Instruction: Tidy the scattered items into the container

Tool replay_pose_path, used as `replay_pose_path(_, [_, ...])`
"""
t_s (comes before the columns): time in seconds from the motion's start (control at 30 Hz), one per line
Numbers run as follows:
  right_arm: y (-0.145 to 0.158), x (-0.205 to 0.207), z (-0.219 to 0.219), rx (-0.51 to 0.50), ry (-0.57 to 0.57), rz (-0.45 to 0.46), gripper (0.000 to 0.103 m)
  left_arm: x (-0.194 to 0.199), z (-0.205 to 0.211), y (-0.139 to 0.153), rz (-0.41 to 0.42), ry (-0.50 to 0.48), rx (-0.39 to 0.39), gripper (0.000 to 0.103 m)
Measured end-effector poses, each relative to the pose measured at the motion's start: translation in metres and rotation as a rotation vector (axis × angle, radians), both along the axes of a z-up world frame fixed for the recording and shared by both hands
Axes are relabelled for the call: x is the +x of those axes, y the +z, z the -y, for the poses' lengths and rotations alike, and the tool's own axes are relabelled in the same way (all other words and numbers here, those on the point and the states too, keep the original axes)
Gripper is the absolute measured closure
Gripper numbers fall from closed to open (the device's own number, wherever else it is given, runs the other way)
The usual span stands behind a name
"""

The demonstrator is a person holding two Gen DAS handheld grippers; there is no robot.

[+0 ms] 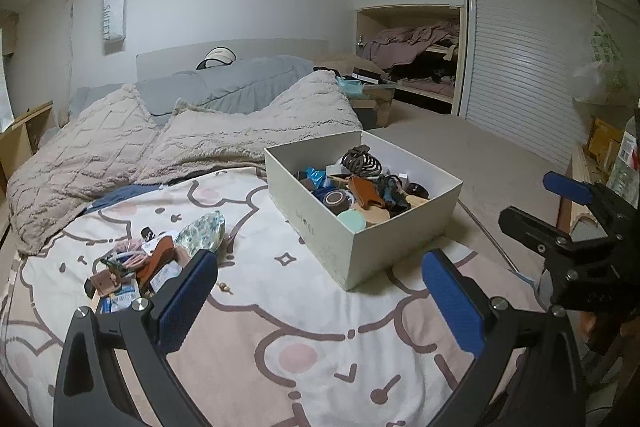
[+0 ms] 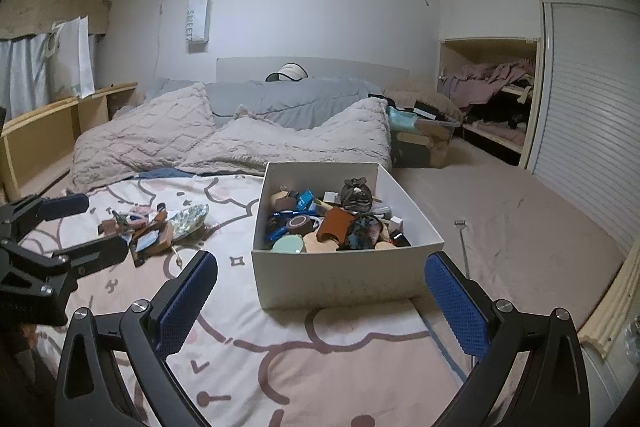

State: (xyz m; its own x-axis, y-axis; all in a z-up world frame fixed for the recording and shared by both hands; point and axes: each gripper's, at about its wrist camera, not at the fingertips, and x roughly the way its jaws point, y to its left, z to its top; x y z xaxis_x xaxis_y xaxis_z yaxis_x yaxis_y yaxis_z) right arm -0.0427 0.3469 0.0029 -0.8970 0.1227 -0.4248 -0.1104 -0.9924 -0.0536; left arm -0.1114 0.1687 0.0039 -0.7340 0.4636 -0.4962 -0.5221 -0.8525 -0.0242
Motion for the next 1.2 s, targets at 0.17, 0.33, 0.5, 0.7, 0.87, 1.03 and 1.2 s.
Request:
replay_pose_path(0.17, [-0.008, 0.01, 0.005, 0.015, -0.003, 0.004, 0.0, 0.008, 0.005, -0.006, 0.015, 0.006, 0.011, 0.0])
replay_pose_path(0.33, [-0.009, 0.019, 0.009, 0.018, -0.006, 0.003, 0.0, 0.017, 0.008, -0.009, 0.017, 0.015, 0.01, 0.0])
replay_pose_path(0.5, [-0.009, 0.028, 0.015, 0.027, -0.004, -0.002, 0.0, 0.026, 0.014, -0.009, 0.017, 0.016, 0.018, 0.0])
replay_pose_path(0.7, [-0.007, 0.036, 0.018, 0.018, -0.002, -0.007, 0.0, 0.036, 0.02, -0.01, 0.021, 0.026, 0.023, 0.0])
replay_pose_path(0.87, [-0.008, 0.039, 0.02, 0.021, -0.003, -0.007, 0.0, 0.041, 0.024, -0.011, 0.022, 0.03, 0.021, 0.0])
replay_pose_path(1.03, [-0.008, 0.043, 0.023, 0.016, -0.006, -0.007, 0.0, 0.045, 0.026, -0.01, 0.016, 0.03, 0.021, 0.0])
replay_pose_path(1.2, [-0.007, 0.046, 0.025, 0.022, -0.005, -0.009, 0.0, 0.049, 0.028, -0.009, 0.011, 0.037, 0.025, 0.0])
